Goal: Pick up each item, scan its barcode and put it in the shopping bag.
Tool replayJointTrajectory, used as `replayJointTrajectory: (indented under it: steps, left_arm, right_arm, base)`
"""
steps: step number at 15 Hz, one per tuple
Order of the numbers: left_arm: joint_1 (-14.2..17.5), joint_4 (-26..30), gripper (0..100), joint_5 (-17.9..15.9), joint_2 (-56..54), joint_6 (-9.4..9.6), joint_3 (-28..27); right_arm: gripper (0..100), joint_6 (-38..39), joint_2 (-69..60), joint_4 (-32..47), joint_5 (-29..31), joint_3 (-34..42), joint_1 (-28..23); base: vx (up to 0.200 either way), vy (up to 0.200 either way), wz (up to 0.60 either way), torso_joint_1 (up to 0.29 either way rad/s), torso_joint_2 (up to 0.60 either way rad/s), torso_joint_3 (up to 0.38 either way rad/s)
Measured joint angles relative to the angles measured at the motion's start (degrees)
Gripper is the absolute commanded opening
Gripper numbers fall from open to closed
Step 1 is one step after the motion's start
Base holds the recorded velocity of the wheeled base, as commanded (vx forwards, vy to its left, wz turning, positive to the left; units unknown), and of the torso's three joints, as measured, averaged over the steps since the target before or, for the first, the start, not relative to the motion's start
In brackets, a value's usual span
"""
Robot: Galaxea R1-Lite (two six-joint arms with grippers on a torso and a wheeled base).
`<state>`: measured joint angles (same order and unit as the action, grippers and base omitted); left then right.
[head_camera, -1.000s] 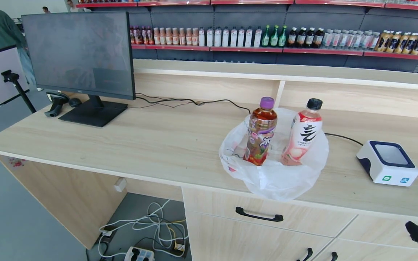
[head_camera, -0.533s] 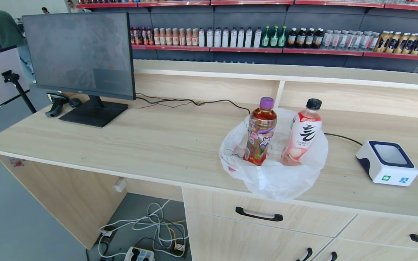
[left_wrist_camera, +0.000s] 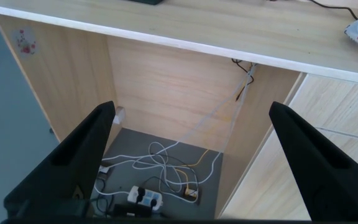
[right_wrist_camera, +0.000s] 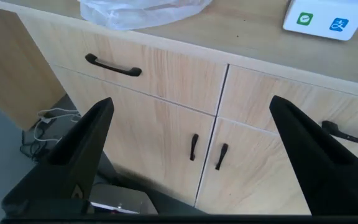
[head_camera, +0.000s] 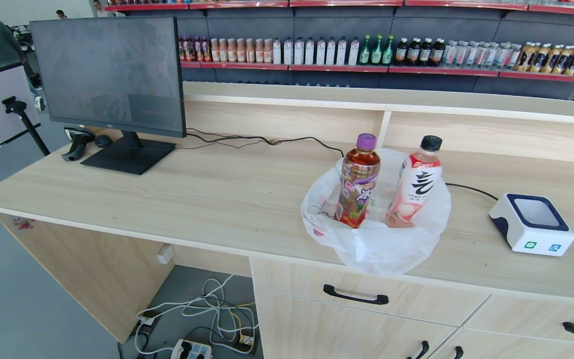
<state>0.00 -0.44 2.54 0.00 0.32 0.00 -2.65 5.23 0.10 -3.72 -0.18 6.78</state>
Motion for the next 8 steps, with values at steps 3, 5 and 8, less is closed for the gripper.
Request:
replayJointTrajectory:
  steps: [3, 5, 8]
  left_arm:
    - [0.00, 0.11, 100, -0.09, 0.00, 0.30, 0.00]
    - [-0.05, 0.11, 100, -0.09, 0.00, 0.30, 0.00]
    - [0.05, 0.09, 100, -0.11, 0.00, 0.34, 0.00]
  right_arm:
    - [100, 0.13, -0.24, 0.04, 0.06, 0.16, -0.13]
    - [100, 0.09, -0.30, 0.04, 0.09, 0.18, -0.17]
    - [100, 0.13, -0.28, 0.09, 0.11, 0.18, 1.34]
  base:
    - [0.000, -0.200, 0.00, 0.004, 0.00, 0.004]
    - [0.000, -0.200, 0.00, 0.010, 0.00, 0.007]
    - [-0.133, -0.067, -0.60, 0.007, 0.00, 0.007]
